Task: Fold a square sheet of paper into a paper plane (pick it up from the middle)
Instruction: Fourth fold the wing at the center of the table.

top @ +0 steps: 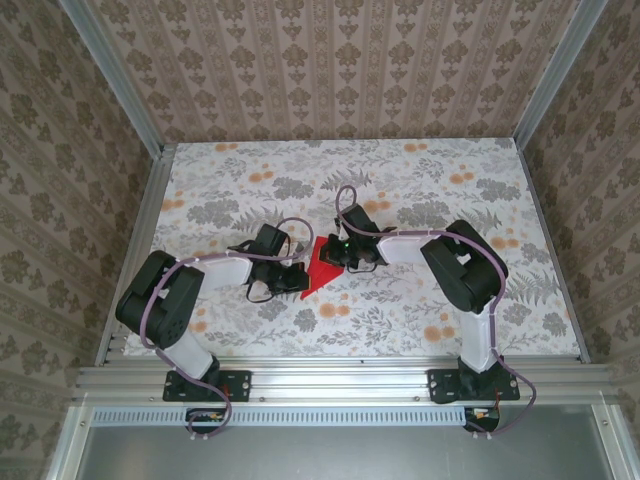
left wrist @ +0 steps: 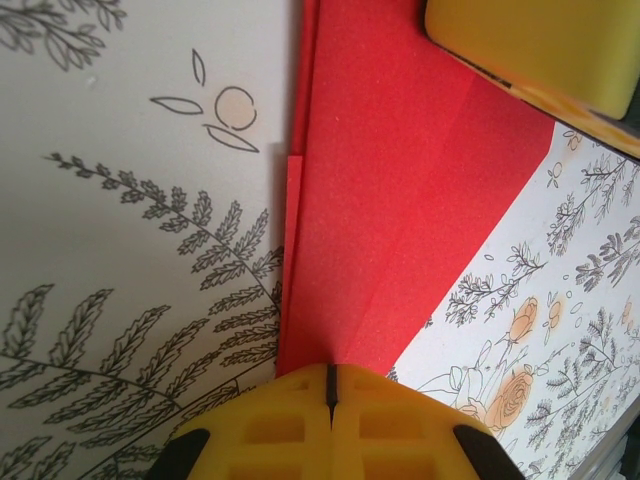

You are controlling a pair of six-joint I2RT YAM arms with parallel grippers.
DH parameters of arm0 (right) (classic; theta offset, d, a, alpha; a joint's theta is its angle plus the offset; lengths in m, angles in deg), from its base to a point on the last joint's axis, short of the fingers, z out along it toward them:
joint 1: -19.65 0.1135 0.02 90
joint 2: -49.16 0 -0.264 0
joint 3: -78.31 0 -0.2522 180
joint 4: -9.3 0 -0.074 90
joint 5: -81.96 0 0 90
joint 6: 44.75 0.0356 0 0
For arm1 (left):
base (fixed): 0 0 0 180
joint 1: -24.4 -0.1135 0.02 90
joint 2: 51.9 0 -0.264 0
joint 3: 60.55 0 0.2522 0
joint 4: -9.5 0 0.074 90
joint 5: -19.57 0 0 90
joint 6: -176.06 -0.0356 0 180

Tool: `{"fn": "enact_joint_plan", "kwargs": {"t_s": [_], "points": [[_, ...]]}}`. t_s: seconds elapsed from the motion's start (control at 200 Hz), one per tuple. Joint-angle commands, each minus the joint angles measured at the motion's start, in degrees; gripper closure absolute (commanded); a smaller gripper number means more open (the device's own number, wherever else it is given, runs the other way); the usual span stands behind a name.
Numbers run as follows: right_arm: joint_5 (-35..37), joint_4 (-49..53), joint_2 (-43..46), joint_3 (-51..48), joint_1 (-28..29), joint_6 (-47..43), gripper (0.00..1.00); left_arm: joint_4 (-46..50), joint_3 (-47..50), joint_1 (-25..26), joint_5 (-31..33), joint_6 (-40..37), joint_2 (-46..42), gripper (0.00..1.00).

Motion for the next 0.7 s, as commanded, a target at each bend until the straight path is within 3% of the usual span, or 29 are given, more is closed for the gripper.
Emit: {"fn": "enact_joint_plan", "kwargs": {"t_s": [0.0, 0.385, 0.695], "points": [[-0.1, 1.1, -1.8, -0.4, -0.4, -0.1, 1.00, 6.2, 0.5, 0.4, 2.9, 1.5, 0.5, 1.00], [0.4, 2.0, -5.5, -0.7, -0.8, 0.0, 1.00, -3.0, -3.9, 0.4, -1.2, 5.4, -3.5, 0.77], [-0.3, 1.6, -6.7, -0.5, -1.3, 0.7, 1.00, -7.6, -5.5, -0.1, -2.1, 6.8, 2.2, 0.71]]}}
